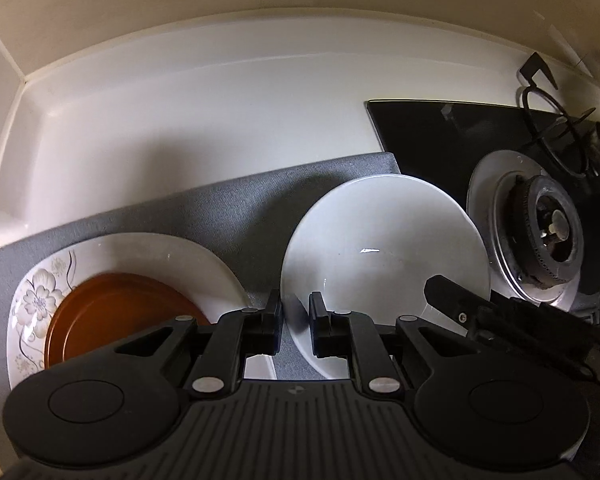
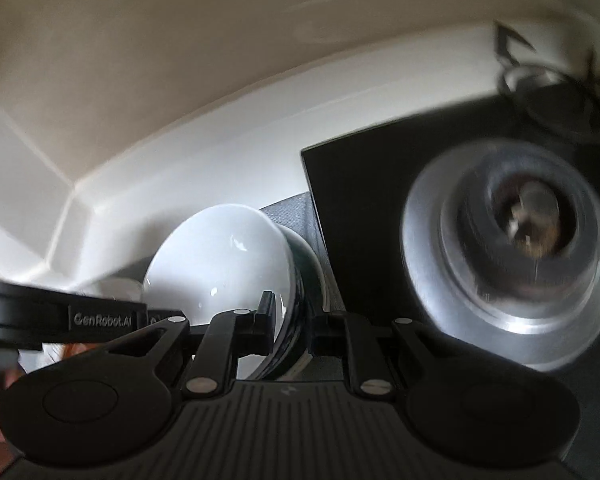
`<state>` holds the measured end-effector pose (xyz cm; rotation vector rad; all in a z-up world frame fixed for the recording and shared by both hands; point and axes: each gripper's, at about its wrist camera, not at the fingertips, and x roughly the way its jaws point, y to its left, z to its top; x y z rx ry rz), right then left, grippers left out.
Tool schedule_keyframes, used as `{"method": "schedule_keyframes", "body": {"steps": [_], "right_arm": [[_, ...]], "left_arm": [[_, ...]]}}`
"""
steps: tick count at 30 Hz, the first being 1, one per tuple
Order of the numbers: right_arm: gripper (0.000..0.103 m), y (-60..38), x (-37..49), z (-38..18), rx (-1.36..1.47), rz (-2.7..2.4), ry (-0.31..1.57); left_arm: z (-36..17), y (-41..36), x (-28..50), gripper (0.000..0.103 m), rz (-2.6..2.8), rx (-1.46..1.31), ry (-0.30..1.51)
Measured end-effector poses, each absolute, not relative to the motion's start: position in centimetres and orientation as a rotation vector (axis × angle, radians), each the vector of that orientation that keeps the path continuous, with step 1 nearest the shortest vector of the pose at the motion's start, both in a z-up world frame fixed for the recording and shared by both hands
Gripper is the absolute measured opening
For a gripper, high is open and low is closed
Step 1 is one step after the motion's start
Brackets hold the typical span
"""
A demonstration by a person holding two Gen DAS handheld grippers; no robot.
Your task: Organize plates and bowls
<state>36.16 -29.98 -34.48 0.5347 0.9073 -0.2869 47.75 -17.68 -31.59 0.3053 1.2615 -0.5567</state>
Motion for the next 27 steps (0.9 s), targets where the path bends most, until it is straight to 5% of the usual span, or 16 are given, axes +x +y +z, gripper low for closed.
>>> {"method": "schedule_keyframes", "body": {"steps": [11, 19, 27], "right_arm": [[0.021, -29.2, 37.8, -34.4, 0.423, -0.276, 0.958], [0.026, -32.1, 37.0, -34.1, 0.692, -0.243, 0.989], [0.070, -32.3, 36.8, -32.1, 0.751, -0.225, 0.999]], "left_arm": [[-31.4, -18.3, 47.1, 0.016, -0.550, 0.383, 1.219], [-31.1, -17.9, 47.1, 0.016, -0.548, 0.371, 1.237], [-31.0, -16.5, 47.8, 0.015, -0.589, 0.279, 1.273]]}}
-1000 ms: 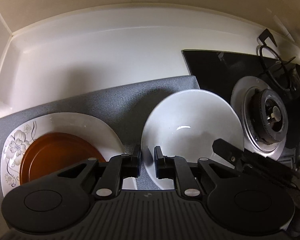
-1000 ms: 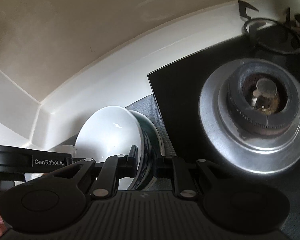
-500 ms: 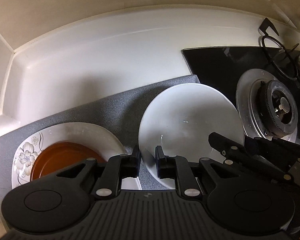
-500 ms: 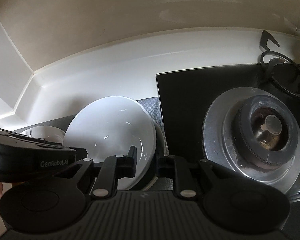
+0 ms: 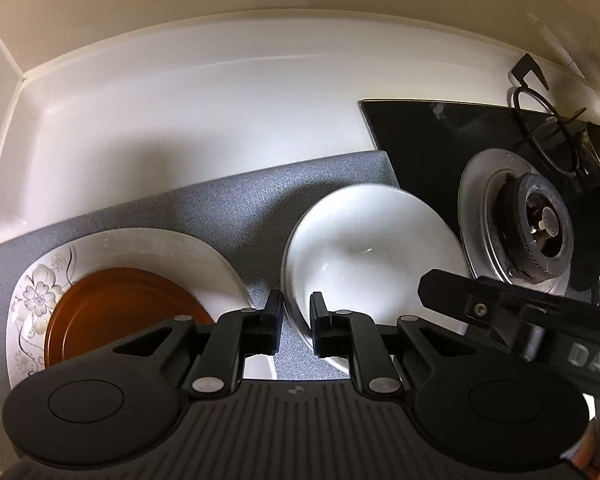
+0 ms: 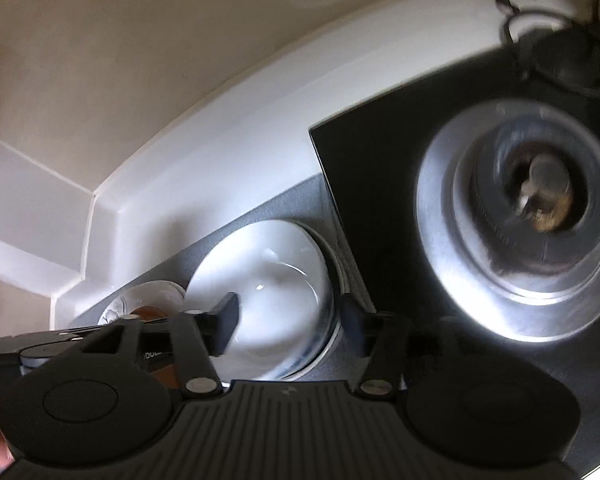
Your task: Organize plates and bowls
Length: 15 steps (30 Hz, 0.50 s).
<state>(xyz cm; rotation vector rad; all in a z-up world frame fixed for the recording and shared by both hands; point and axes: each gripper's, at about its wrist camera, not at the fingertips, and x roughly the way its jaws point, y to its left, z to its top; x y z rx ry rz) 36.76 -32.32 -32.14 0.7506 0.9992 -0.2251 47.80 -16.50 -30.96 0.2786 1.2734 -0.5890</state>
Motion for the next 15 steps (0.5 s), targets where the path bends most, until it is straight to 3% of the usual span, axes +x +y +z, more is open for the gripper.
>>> {"method": "schedule_keyframes", "body": {"steps": [13, 15], "right_arm": [[0.071, -32.3, 35.2, -36.3, 0.844, -0.248, 1.002], [0.062, -32.3, 35.1, -37.0, 0.888, -0.254, 0.981]], "left_arm": [[-33.2, -16.5, 49.5, 0.018, -0.622, 0.216, 1.361], [-33.9, -16.6, 50.0, 0.018, -0.619, 0.195, 1.394]]}}
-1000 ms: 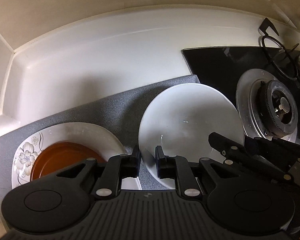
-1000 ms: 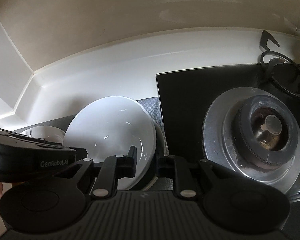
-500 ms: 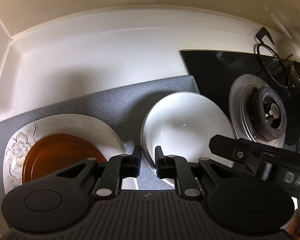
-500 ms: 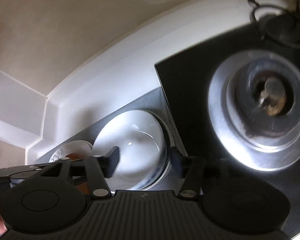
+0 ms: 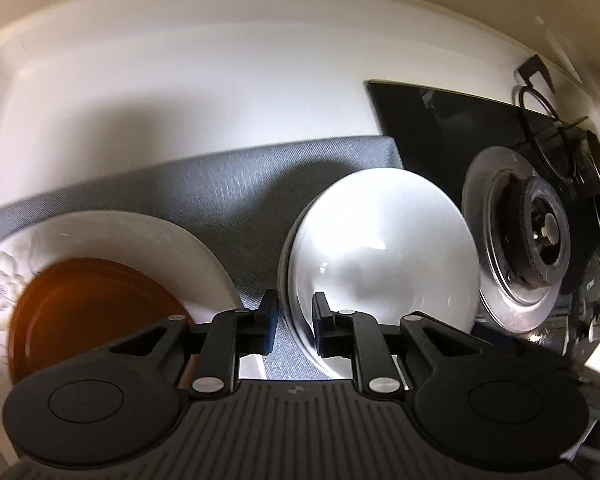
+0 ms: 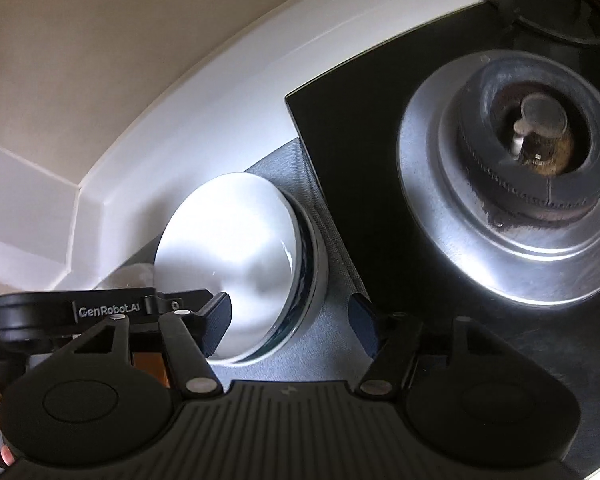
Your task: Organize plates and bowls
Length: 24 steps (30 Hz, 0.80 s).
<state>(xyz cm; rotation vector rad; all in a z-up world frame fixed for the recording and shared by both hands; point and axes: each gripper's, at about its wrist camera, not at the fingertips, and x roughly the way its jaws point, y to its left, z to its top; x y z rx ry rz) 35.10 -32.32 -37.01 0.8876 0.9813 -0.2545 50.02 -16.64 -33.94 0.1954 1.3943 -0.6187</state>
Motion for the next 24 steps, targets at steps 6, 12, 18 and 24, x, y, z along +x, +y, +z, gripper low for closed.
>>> {"method": "schedule_keyframes", "body": {"steps": [6, 12, 18, 24], "right_arm": [[0.032, -31.8, 34.9, -37.3, 0.847, -0.293, 0.995], [0.029, -30.4, 32.4, -36.5, 0.775, -0.273, 1.072], [0.032, -31.3, 31.7, -37.4, 0.837, -0.264, 1.028], [0.030, -31.2, 31.0, -38.6, 0.918, -0.285, 1.002]], "left_arm": [[-33.9, -16.6, 49.1, 0.020, -0.657, 0.238, 1.374], [-33.9, -15.6, 45.2, 0.022, -0.666, 0.289, 1.402], [-34.2, -15.9, 44.2, 0.026, -0.665, 0.309, 1.364], [-33.9, -15.7, 44.2, 0.022, -0.654, 0.296, 1.341]]}}
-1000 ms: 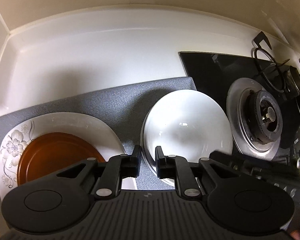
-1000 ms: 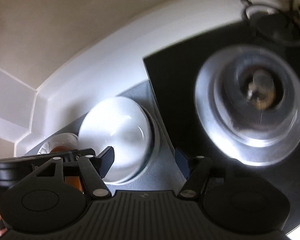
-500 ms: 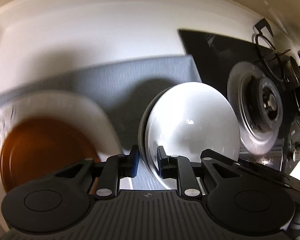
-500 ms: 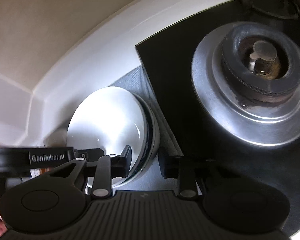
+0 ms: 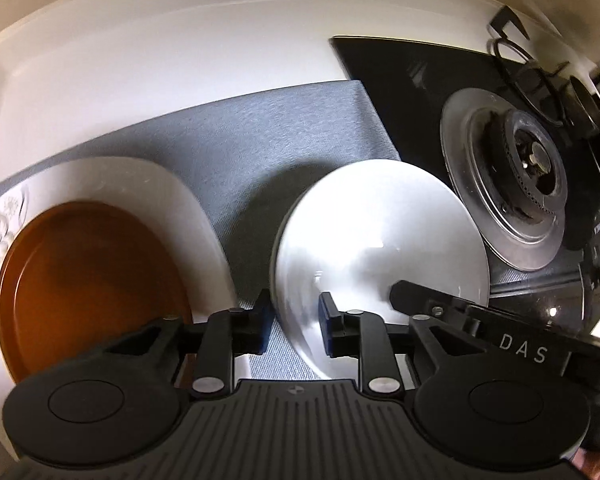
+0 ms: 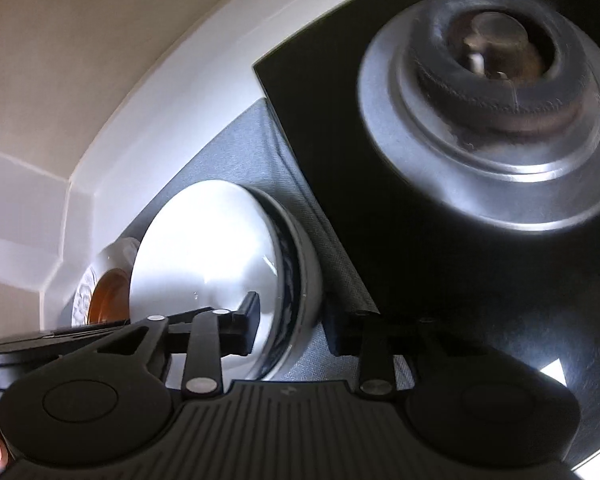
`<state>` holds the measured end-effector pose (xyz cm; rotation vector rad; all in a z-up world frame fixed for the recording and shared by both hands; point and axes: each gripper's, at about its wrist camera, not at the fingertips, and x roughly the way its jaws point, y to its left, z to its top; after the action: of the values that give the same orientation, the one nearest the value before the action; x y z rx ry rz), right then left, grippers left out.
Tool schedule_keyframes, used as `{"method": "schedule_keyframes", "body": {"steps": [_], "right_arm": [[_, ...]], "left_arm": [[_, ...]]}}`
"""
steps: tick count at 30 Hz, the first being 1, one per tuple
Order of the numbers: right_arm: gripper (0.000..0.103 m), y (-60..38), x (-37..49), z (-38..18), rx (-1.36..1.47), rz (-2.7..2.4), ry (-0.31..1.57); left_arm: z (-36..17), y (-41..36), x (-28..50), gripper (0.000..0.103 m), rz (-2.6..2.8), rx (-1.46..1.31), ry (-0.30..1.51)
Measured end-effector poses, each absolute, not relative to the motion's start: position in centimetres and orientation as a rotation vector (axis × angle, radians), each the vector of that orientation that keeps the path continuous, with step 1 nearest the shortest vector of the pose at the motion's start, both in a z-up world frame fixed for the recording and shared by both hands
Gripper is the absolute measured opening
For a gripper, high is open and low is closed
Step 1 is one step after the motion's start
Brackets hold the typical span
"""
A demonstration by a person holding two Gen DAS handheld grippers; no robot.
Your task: Organize plates and bowls
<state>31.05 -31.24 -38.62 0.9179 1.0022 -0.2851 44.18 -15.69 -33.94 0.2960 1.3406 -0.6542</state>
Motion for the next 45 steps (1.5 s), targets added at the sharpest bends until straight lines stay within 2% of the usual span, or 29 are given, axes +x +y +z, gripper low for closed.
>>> {"method": "schedule_keyframes", "body": {"steps": [3, 10, 15, 21, 29, 45], "right_arm": [[0.030, -30.5, 30.2, -37.6, 0.854, -0.270, 1.005], [0.030, -29.9, 28.5, -35.0, 0.901, -0.250, 0.945], [0.031, -27.7, 28.0, -31.0, 0.854, -0.208, 0.917], [0.031, -23.6, 29.0, -27.2, 0.811, -0.100, 0.900], [0.031, -16.7, 32.2, -24.9, 0.783, 0.104, 0.907], [0.032, -3.7, 35.9, -20.4, 0.628, 0.397, 0.958]], "left_arm": [[-32.9, -14.9, 43.5, 0.020, -0.682, 0.281, 1.345], [-29.6, -13.2, 41.3, 0.020, -0.673, 0.255, 1.287], [-26.0, -10.2, 39.6, 0.020, -0.642, 0.222, 1.262], [-22.0, -4.5, 38.4, 0.021, -0.565, 0.155, 1.217], [-17.9, 3.9, 37.8, 0.021, -0.412, 0.130, 1.161], [-13.5, 18.2, 35.9, 0.022, -0.173, 0.029, 1.107]]}}
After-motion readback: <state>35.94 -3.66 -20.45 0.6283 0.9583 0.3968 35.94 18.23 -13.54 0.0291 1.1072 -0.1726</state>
